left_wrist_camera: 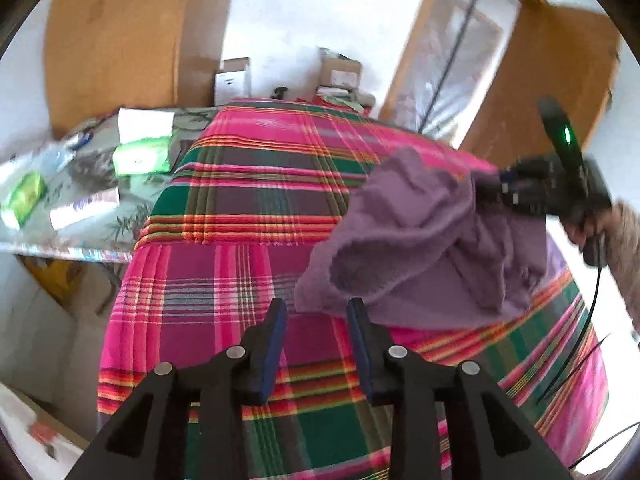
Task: Fold clothes
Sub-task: 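Grasp the elastic waistband with the right gripper while the left gripper holds the garment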
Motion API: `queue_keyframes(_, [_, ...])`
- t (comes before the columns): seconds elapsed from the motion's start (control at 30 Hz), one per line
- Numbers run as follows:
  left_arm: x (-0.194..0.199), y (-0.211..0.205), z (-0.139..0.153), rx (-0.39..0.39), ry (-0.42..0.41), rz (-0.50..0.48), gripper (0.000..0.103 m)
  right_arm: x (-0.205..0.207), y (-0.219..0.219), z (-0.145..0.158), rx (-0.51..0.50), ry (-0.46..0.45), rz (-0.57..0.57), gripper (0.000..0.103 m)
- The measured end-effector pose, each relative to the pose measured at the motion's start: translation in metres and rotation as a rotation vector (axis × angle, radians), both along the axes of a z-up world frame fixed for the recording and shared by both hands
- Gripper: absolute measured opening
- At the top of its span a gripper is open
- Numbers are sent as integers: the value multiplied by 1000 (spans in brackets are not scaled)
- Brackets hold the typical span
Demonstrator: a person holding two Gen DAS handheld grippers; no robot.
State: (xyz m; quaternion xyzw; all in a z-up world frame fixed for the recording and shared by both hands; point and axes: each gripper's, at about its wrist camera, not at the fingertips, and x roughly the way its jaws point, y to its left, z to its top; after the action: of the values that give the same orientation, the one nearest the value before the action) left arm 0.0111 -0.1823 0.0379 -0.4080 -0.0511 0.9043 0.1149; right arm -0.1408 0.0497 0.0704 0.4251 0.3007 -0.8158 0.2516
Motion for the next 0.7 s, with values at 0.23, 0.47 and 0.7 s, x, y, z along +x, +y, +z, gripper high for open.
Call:
queue_keyframes(0.23, [-6,27,-5,-198,55,-89,32,-5,3,4,-36,15,-7,13])
queue_keyframes(0.47, [-23,27,-7,-227,66,-90,32,-11,-1,13,-81,57,-29,12])
queue_keyframes(0.7, [-42,20,-10,-151,34,-100,32,-17,-5,30,-141,97,-56,11])
